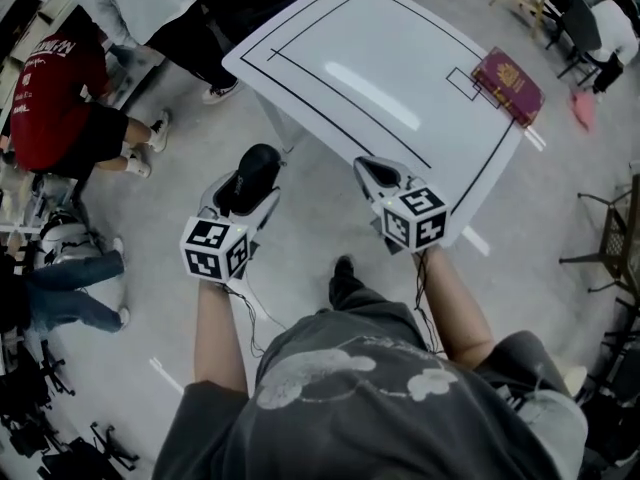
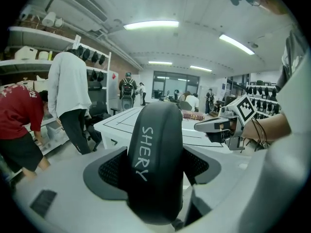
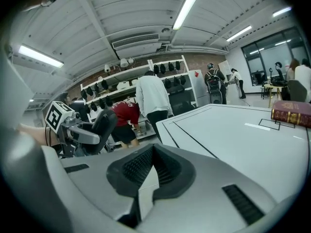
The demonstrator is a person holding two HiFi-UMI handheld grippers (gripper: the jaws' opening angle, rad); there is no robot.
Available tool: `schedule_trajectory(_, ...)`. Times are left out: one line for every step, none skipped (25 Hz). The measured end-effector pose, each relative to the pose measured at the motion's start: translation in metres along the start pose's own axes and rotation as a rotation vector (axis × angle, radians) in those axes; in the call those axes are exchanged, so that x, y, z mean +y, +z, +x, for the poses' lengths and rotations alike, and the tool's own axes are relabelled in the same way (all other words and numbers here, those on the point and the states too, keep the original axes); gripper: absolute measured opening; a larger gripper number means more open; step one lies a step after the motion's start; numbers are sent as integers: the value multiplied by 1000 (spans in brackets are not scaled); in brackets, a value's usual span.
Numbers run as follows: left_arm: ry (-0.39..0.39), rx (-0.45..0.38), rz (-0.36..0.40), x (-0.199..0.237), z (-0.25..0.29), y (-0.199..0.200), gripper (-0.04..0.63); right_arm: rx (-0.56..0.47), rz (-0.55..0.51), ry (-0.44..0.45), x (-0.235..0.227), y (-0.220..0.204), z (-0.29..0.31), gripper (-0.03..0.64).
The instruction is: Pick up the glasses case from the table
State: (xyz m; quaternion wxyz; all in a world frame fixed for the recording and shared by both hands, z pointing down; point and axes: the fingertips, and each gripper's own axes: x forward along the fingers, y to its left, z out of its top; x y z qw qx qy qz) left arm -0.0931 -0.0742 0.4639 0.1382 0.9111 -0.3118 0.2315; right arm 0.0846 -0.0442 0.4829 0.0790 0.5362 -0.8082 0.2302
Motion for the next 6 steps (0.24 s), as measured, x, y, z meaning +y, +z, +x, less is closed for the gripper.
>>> schedule_trajectory(3,-4,-5,-1,-8,-5,339,1,-6,7,9,-2,-1,-2)
schedule_trajectory(4,-7,-8,-3,-15,-10,339,1,-12,13,18,-4,-2,-2)
schedule_trajectory(5,-10,-10,-5,-23,-15,339,0,-17,17,28,-7,-4,-2)
schedule_trajectory(5,-12,-14,-8,-31,-21,339,-1,-22,21,37,-10,-6,-2)
schedule_trajectory(5,-15,-18,-10,-39,-27,339,-2,-25,23,46,-14,-8,-2)
schedule_trajectory(5,-17,-23,-12,-48,-33,339,-2,-28,26,56,-17,-11,-2)
